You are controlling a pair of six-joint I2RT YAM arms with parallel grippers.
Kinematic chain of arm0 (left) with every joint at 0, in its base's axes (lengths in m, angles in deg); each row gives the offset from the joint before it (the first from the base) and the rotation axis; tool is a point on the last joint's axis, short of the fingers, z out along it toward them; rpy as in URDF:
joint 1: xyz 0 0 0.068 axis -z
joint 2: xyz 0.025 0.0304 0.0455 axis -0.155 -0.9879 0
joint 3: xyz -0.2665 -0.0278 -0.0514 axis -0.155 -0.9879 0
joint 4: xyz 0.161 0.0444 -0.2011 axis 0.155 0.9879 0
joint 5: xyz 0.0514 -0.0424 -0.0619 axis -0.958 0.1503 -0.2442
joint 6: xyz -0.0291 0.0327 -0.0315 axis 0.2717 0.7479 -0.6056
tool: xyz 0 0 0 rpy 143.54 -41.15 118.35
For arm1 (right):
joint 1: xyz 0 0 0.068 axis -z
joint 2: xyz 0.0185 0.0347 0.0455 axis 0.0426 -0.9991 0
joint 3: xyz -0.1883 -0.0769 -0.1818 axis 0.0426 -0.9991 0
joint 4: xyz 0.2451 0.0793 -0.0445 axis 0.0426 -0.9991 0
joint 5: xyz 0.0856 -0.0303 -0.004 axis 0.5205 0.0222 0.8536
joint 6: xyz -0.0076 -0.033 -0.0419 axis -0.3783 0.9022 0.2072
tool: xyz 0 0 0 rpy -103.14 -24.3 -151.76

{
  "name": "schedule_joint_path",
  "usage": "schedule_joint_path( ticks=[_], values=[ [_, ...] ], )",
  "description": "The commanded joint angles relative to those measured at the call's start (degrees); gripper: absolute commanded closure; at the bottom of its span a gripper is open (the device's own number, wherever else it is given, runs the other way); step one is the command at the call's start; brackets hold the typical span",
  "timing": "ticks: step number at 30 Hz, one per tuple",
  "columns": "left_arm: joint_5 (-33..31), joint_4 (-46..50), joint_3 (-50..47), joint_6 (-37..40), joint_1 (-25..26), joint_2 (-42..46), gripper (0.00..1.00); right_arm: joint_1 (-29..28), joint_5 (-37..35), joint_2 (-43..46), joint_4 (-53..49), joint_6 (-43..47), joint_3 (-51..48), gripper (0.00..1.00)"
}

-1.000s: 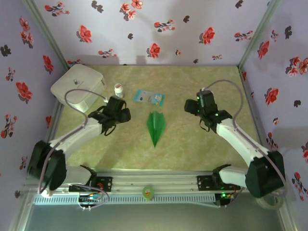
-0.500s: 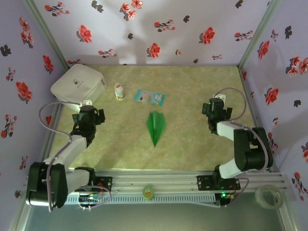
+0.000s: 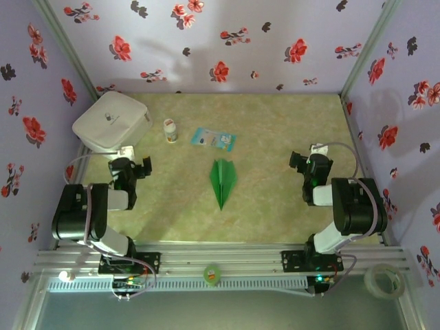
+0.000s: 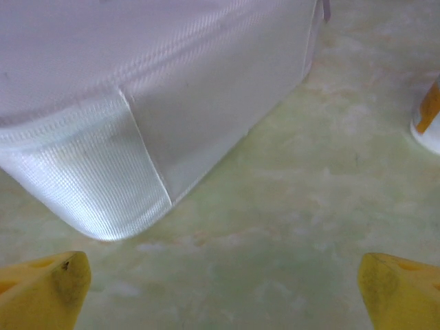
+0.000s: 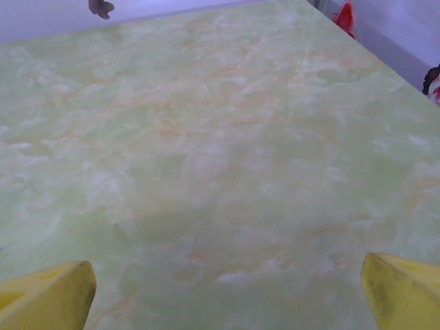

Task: Fold a paper plane with a square sheet of paper (pick it up from the middle)
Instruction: Reset both arms

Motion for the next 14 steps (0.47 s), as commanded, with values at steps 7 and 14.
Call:
schedule_joint_path(
  ticks=[7,14],
  values=[
    [0.4,-4.5,1.6,-1.5,-1.3,-0.1,0.0,-0.9,-1.6,0.7,1.5,0.0,1.1,0.01],
    [0.4,-4.4,1.7,-1.5,-1.3,-0.1,0.0,-0.9,-1.5,0.7,1.3,0.0,1.1,0.01]
  ],
)
